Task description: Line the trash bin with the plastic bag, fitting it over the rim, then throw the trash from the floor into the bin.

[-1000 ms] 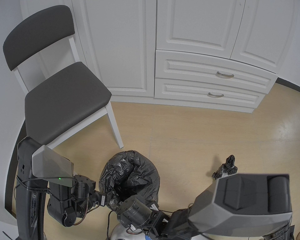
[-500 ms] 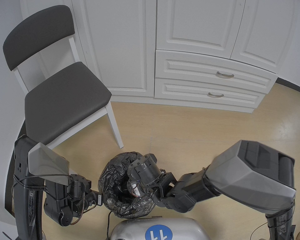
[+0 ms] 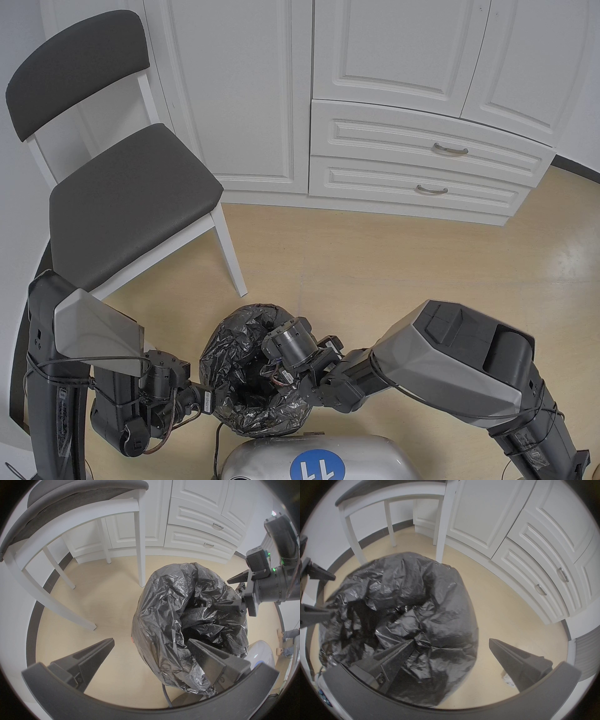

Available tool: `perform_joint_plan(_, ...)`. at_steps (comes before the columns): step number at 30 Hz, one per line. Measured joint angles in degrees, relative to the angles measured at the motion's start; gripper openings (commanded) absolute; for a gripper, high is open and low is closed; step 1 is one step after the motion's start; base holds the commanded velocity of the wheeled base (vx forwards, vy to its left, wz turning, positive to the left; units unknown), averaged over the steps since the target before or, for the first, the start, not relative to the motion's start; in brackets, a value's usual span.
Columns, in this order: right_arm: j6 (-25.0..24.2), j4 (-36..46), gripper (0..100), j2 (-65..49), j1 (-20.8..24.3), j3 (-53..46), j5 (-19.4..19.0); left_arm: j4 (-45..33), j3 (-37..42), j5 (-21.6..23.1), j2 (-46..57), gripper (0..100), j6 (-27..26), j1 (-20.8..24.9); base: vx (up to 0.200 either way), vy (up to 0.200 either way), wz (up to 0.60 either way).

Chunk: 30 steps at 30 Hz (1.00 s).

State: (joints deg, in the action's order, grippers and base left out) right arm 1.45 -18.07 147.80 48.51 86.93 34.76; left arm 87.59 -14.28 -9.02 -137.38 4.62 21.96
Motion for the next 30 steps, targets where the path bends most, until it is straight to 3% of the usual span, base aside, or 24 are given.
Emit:
perform_joint_plan(16,9.0,-0.1,100,-7.6,-5.0,-11.2,0.9,0.0,0.2,0.0,-0.3,100,0.0,0.0,0.0,0.0,0.0)
perform_joint_plan(22,8.4,-0.5,100,-9.6,-7.0,-12.7,0.8,-0.1,0.3,-0.1,-1.0,100,-0.1,-0.2,0.0,0.0,0.0)
perform_joint_plan(30,4.4,-0.6,100,-10.8,-5.8,-12.4,0.2,-0.1,-0.1,-0.1,-1.9,100,-0.1,-0.8,0.0,0.0,0.0)
